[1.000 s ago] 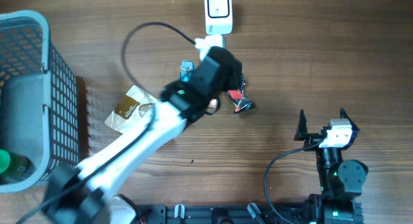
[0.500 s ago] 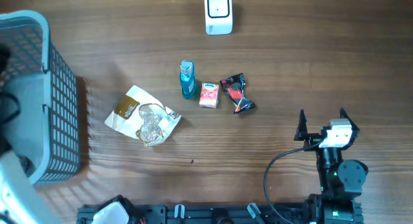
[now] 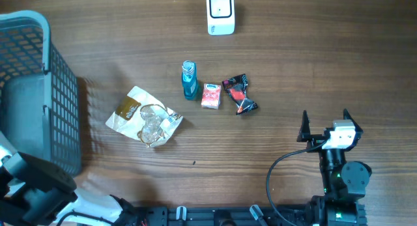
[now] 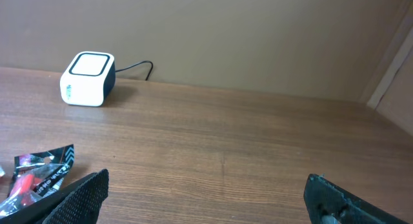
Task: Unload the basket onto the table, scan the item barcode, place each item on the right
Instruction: 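Reach the left gripper into the basket and grasp the green-lidded jar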
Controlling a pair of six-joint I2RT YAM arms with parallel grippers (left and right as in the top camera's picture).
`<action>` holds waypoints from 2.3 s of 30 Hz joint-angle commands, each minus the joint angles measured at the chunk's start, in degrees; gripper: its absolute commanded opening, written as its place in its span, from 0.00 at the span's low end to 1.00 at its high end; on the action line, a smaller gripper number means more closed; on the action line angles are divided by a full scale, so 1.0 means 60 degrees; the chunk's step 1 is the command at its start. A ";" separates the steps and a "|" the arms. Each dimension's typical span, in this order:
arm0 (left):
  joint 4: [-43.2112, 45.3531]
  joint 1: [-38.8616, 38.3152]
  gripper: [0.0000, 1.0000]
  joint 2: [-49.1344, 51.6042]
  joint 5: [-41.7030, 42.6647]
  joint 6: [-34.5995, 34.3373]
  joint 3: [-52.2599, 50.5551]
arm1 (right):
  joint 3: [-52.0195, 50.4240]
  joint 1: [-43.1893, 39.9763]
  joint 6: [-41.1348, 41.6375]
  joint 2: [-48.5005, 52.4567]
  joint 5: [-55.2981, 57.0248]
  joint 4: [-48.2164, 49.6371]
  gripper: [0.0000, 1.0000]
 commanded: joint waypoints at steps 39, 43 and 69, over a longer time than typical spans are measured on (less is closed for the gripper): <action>0.3993 0.1883 0.86 0.0499 0.2364 0.1796 -0.3668 | -0.0007 0.0033 0.0164 -0.0025 -0.0149 0.0040 1.00; 0.4393 0.1654 0.89 0.0499 0.3843 0.2663 -0.3668 | -0.0007 0.0033 0.0168 -0.0025 -0.0149 0.0036 1.00; 0.6462 0.0535 0.95 0.1166 0.2277 0.2419 -0.3665 | -0.0007 0.0033 0.0168 -0.0025 -0.0149 0.0036 1.00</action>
